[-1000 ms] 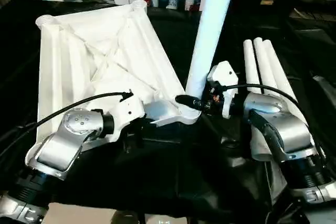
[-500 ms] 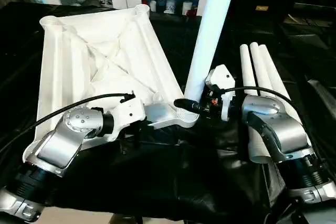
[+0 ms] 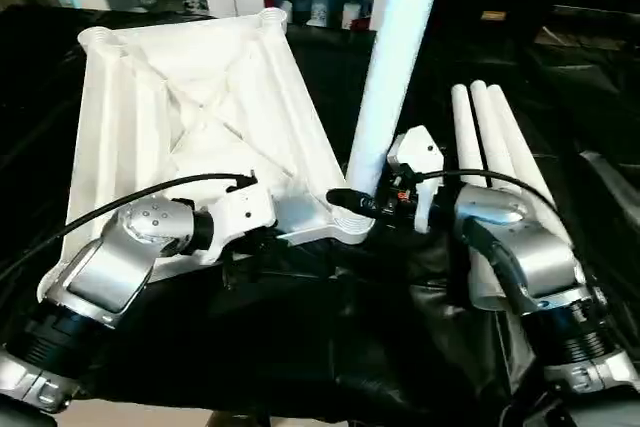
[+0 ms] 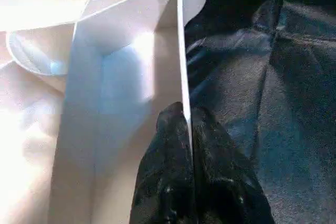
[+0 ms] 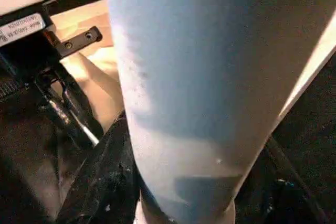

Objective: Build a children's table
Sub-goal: Insert table leg to table base

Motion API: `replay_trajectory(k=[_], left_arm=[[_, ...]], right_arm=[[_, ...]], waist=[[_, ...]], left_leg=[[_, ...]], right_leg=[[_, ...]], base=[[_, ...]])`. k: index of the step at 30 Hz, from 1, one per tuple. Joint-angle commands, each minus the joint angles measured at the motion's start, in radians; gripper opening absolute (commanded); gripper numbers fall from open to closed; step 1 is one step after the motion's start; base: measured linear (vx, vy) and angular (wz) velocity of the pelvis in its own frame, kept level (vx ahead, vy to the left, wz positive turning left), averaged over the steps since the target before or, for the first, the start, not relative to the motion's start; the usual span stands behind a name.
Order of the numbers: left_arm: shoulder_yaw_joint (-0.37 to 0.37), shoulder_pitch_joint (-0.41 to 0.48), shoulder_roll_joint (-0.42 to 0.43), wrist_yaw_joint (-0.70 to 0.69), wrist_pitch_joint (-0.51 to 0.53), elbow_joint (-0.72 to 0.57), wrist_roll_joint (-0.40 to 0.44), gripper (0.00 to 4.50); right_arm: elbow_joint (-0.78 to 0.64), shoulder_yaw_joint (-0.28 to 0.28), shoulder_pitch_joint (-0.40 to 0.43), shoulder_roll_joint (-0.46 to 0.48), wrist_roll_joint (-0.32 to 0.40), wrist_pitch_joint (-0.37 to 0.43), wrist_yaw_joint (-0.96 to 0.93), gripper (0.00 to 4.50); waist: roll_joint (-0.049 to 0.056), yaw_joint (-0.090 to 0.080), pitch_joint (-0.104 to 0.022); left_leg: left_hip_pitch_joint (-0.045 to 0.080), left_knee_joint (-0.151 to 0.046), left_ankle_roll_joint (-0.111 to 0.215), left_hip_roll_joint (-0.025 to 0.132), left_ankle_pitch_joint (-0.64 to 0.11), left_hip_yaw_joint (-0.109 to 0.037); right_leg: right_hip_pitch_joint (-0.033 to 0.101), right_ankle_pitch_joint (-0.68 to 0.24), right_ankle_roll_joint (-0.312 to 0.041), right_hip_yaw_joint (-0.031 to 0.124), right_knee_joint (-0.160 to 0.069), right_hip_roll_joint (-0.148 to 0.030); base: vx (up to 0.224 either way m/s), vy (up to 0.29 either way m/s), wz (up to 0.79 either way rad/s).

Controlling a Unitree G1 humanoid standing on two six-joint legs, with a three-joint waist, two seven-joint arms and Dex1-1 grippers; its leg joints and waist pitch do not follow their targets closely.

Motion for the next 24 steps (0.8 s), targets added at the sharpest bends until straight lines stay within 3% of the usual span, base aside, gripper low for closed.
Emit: replay_trajectory(k=[1, 7, 8, 11, 12, 13, 14, 18, 21, 24], left_arm=[[-0.037, 0.015, 0.014, 0.032, -0.01, 0.048, 0.071, 0.0], [-0.015, -0.002, -0.01, 0.067, -0.066, 0.024, 0.066, 0.0], [-0.009, -0.004, -0.017, 0.075, -0.065, 0.022, 0.063, 0.45], [-0.009, -0.003, -0.008, 0.006, -0.018, -0.022, 0.018, 0.57], [-0.017, -0.002, 0.003, -0.017, -0.023, -0.033, 0.016, 0.79], [-0.025, -0.002, 0.013, -0.024, -0.043, -0.034, 0.027, 0.79], [-0.025, -0.002, 0.013, -0.024, -0.043, -0.034, 0.027, 0.94], [-0.025, -0.024, 0.009, -0.005, -0.07, 0.005, 0.052, 0.96], [-0.027, -0.047, 0.009, -0.007, -0.088, 0.038, 0.063, 0.96], [-0.026, -0.054, 0.011, -0.013, -0.087, 0.043, 0.06, 0.96]], right_arm=[[0.078, 0.081, 0.074, 0.008, -0.033, 0.055, 0.013, 1.86], [0.07, 0.083, 0.085, 0.009, -0.035, 0.054, 0.017, 1.86], [0.07, 0.083, 0.086, 0.008, -0.035, 0.053, 0.017, 1.86], [0.071, 0.085, 0.084, 0.006, -0.035, 0.051, 0.019, 1.86], [0.072, 0.085, 0.083, 0.006, -0.034, 0.051, 0.02, 1.86], [0.073, 0.085, 0.082, 0.006, -0.035, 0.05, 0.021, 1.86], [0.073, 0.085, 0.082, 0.006, -0.035, 0.05, 0.021, 1.86], [0.074, 0.086, 0.081, 0.005, -0.037, 0.05, 0.024, 1.86], [0.072, 0.086, 0.08, 0.005, -0.041, 0.05, 0.026, 1.86], [0.07, 0.086, 0.081, 0.005, -0.041, 0.051, 0.027, 1.86]], waist=[[0.009, -0.001, -0.035], [0.01, 0.003, -0.039], [0.011, 0.004, -0.039], [0.01, 0.003, -0.041], [0.009, 0.002, -0.044], [0.008, -0.001, -0.047], [0.009, 0.0, -0.049], [0.01, -0.006, -0.054], [0.012, -0.008, -0.055], [0.013, -0.006, -0.053]], left_leg=[[0.013, -0.072, -0.013, 0.082, -0.407, -0.054], [0.018, -0.072, -0.012, 0.084, -0.409, -0.049], [0.018, -0.072, -0.013, 0.085, -0.404, -0.049], [0.015, -0.071, -0.014, 0.085, -0.397, -0.048], [0.008, -0.072, -0.012, 0.084, -0.377, -0.05], [-0.001, -0.074, -0.007, 0.084, -0.34, -0.052], [-0.003, -0.073, -0.003, 0.084, -0.327, -0.051], [0.001, -0.062, 0.019, 0.08, -0.265, -0.038], [0.002, -0.058, 0.029, 0.078, -0.241, -0.034], [0.005, -0.058, 0.024, 0.08, -0.258, -0.034]], right_leg=[[0.006, -0.625, -0.127, 0.056, -0.099, -0.097], [-0.001, -0.598, -0.124, 0.058, -0.099, -0.093], [0.0, -0.579, -0.131, 0.058, -0.098, -0.092], [0.003, -0.56, -0.14, 0.058, -0.095, -0.093], [0.009, -0.543, -0.143, 0.057, -0.092, -0.095], [0.018, -0.495, -0.152, 0.055, -0.085, -0.095], [0.018, -0.468, -0.156, 0.054, -0.083, -0.094], [0.023, -0.285, -0.212, 0.055, -0.07, -0.086], [0.025, -0.257, -0.228, 0.054, -0.068, -0.085], [0.024, -0.291, -0.228, 0.054, -0.07, -0.085]], base=[[0.0, 0.0, 0.0], [0.0, 0.0, 0.0], [0.0, 0.0, 0.0], [0.0, 0.0, 0.0], [0.0, 0.0, 0.0], [0.0, 0.0, 0.0], [0.0, 0.0, 0.0], [0.0, 0.0, 0.0], [0.0, 0.0, 0.0], [0.0, 0.0, 0.0]])
